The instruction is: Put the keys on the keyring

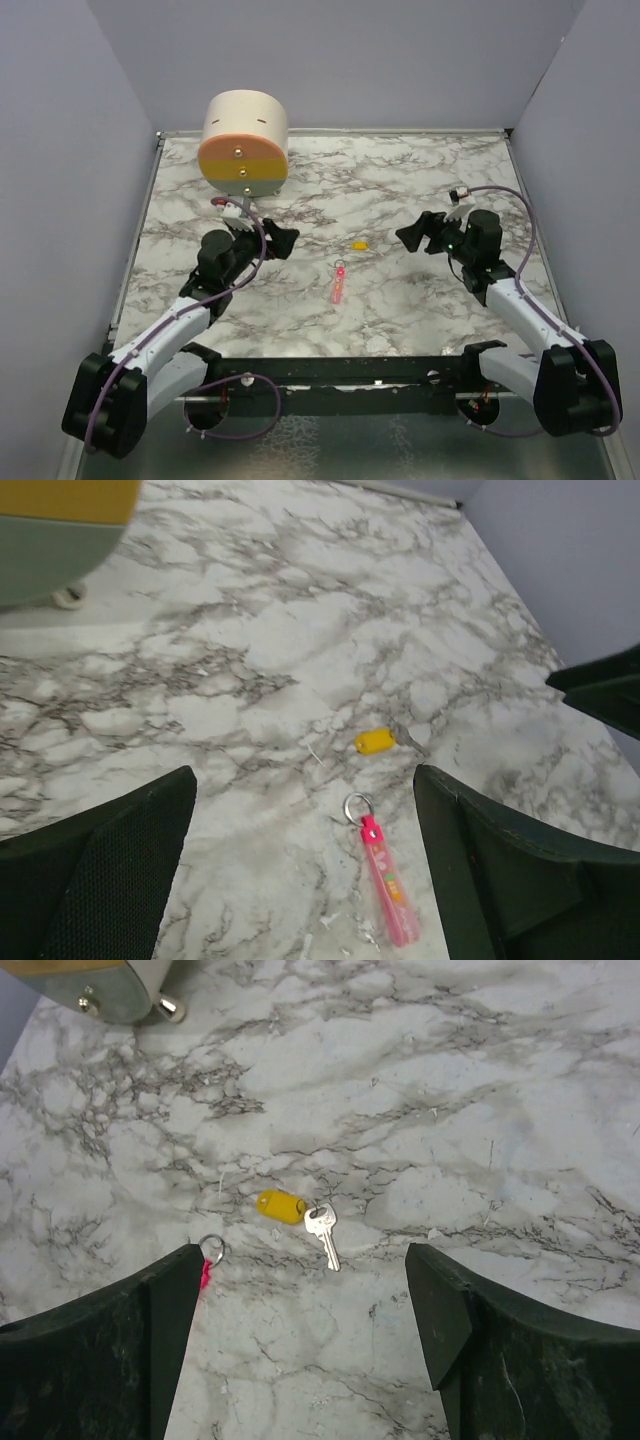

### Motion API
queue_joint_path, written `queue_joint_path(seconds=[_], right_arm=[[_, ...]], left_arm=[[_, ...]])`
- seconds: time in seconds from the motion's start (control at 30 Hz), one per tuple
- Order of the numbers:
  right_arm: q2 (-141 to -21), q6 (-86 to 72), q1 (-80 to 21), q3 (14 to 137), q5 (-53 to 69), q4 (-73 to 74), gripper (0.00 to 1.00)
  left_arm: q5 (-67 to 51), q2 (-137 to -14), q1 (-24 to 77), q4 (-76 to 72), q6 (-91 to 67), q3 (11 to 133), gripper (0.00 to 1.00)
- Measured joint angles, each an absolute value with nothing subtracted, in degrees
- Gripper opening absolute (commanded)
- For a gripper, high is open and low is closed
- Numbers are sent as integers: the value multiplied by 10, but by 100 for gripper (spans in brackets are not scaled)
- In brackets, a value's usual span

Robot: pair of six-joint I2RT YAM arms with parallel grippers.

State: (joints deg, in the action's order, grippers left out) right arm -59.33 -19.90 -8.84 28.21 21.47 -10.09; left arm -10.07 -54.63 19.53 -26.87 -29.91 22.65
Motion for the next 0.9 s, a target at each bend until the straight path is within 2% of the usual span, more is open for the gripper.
queue_joint_path(seconds=[0.1, 0.23, 0.37, 0.47, 0.77, 0.9], right_arm=[[-619, -199, -89, 282, 223, -98, 76], [-631, -198, -95, 282, 228, -97, 74], [-634, -199, -111, 284, 228, -90, 73], [-642, -198, -124, 293, 227, -90, 68], [-693, -190, -171, 318, 200, -83, 63], [-703, -185, -190, 328, 183, -73, 61]], left_arm=[[-85, -557, 251, -259, -294, 223, 83], [-51, -581, 325, -249, -286, 224, 75], [-11, -615, 386, -237, -281, 228, 71], [21, -635, 425, -230, -277, 228, 66], [99, -691, 477, -210, -260, 260, 50], [122, -720, 492, -208, -250, 279, 46]])
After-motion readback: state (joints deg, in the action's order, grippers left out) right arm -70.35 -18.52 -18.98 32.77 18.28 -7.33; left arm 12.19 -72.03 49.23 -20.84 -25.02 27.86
